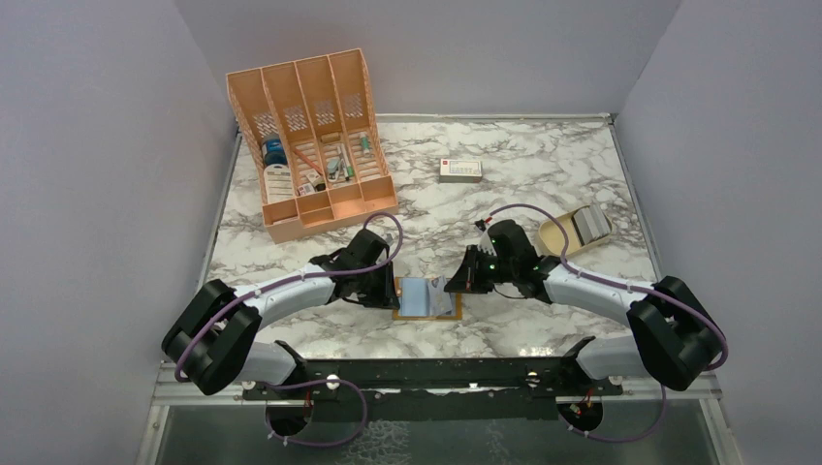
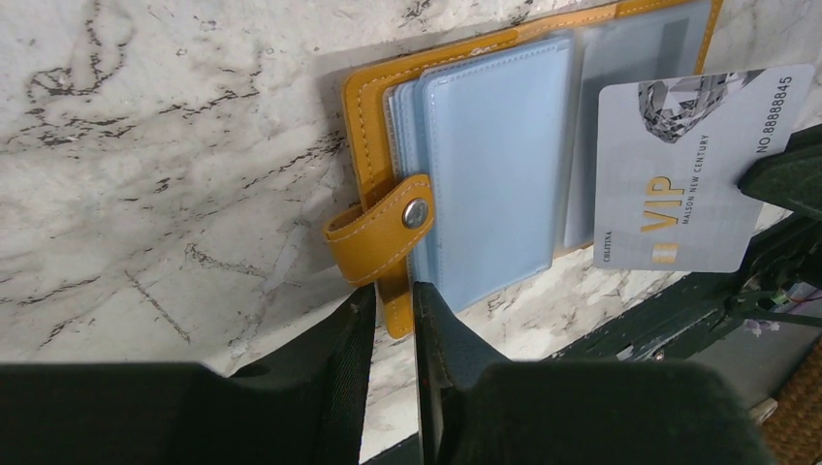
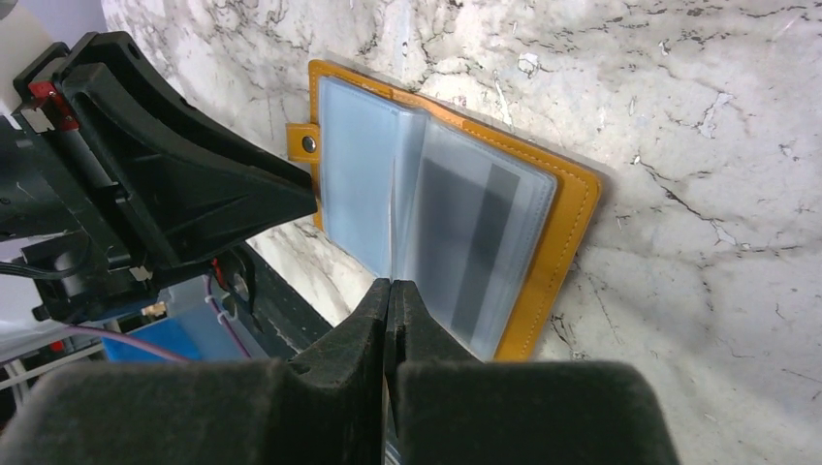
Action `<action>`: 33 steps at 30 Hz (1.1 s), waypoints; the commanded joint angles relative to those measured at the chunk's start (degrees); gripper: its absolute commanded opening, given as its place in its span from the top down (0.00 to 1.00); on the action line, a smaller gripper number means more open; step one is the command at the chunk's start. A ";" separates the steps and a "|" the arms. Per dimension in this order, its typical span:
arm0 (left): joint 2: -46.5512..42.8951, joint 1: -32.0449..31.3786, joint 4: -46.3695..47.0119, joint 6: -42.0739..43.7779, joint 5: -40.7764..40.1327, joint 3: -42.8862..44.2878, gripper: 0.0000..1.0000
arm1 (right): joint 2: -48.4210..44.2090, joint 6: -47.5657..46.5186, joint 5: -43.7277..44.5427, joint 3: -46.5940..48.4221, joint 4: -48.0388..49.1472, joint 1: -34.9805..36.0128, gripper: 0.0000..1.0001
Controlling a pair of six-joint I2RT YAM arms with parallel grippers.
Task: Put the credit cards into the card holder
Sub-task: Insert the credit card into the card holder.
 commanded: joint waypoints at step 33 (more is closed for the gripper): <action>1.01 -0.07 3.51 1.09 1.49 -2.42 0.90 | 10.34 4.06 -2.34 -5.46 17.14 0.38 0.99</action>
